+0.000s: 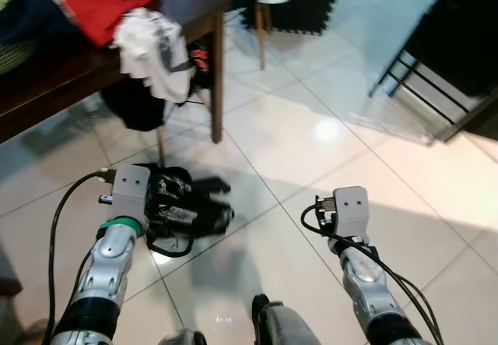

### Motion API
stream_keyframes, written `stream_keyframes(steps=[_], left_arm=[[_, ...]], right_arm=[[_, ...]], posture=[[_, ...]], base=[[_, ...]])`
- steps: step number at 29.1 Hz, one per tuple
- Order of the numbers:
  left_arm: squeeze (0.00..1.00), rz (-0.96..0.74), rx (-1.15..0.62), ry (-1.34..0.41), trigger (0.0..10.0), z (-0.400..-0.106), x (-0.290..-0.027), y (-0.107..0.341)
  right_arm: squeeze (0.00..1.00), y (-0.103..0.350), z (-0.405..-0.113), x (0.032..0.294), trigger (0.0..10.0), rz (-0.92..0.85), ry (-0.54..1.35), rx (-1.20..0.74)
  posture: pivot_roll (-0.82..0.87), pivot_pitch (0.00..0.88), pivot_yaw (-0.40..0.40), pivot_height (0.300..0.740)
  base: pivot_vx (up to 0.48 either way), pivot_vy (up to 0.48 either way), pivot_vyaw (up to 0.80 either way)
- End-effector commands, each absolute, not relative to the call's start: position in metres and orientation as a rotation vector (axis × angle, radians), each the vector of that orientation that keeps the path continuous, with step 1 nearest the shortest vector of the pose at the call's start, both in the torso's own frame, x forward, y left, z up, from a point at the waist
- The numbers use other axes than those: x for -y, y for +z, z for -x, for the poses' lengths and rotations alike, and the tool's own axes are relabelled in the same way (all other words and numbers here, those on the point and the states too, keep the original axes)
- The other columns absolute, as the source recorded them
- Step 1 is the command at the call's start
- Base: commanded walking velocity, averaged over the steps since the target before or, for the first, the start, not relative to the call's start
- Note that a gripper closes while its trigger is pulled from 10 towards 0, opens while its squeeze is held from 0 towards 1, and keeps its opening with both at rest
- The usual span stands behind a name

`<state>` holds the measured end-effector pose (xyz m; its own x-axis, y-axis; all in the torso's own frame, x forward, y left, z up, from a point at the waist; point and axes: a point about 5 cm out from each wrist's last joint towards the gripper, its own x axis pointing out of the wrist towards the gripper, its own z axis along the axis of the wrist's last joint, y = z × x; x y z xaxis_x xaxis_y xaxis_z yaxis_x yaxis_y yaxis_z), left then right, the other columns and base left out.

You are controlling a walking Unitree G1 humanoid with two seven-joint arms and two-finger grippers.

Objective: Hang hanger

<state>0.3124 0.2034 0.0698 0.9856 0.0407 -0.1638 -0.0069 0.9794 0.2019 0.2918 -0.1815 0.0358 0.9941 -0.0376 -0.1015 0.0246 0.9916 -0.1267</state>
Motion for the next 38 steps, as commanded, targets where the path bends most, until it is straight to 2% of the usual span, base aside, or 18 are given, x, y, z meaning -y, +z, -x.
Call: stream_keyframes(steps=[1, 12, 18, 24, 28, 30, 38], left_arm=[[0.00, -0.207, -0.150, 0.020, 10.0, -0.315, -0.200, 0.073], [0.00, -0.217, -0.123, 0.037, 10.0, -0.318, -0.212, 0.084], [0.00, -0.212, -0.101, 0.028, 10.0, -0.321, -0.210, 0.090], [0.00, -0.211, -0.126, 0.045, 10.0, -0.309, -0.214, 0.078], [0.00, -0.227, -0.125, 0.029, 10.0, -0.304, -0.217, 0.078], [0.00, -0.210, -0.164, 0.076, 10.0, -0.299, -0.226, 0.069], [0.00, -0.234, -0.148, 0.007, 10.0, -0.301, -0.213, 0.072]], right_arm=[[0.00, 0.031, -0.287, 0.187, 10.0, 0.117, -0.056, -0.123], [0.00, 0.041, -0.297, 0.176, 10.0, 0.106, -0.043, -0.079], [0.00, 0.046, -0.297, 0.187, 10.0, 0.118, -0.068, -0.054], [0.00, 0.028, -0.277, 0.199, 10.0, 0.111, -0.122, -0.108], [0.00, 0.020, -0.270, 0.189, 10.0, 0.120, -0.084, -0.134], [0.00, 0.015, -0.265, 0.185, 10.0, 0.133, -0.075, -0.148], [0.00, 0.020, -0.263, 0.203, 10.0, 0.122, -0.132, -0.133]], posture=[[-0.03, 0.140, 0.030, 0.740], [-0.01, 0.145, 0.035, 0.740], [-0.02, 0.138, 0.056, 0.740], [0.00, 0.128, 0.028, 0.740], [-0.01, 0.114, 0.024, 0.740], [-0.02, 0.117, 0.047, 0.740], [0.00, 0.083, 0.050, 0.740]], base=[[0.000, 0.000, -0.80], [0.000, 0.000, -0.80], [0.000, 0.000, -0.80], [0.000, 0.000, -0.80], [0.000, 0.000, -0.80], [0.000, 0.000, -0.80], [0.000, 0.000, -0.80]])
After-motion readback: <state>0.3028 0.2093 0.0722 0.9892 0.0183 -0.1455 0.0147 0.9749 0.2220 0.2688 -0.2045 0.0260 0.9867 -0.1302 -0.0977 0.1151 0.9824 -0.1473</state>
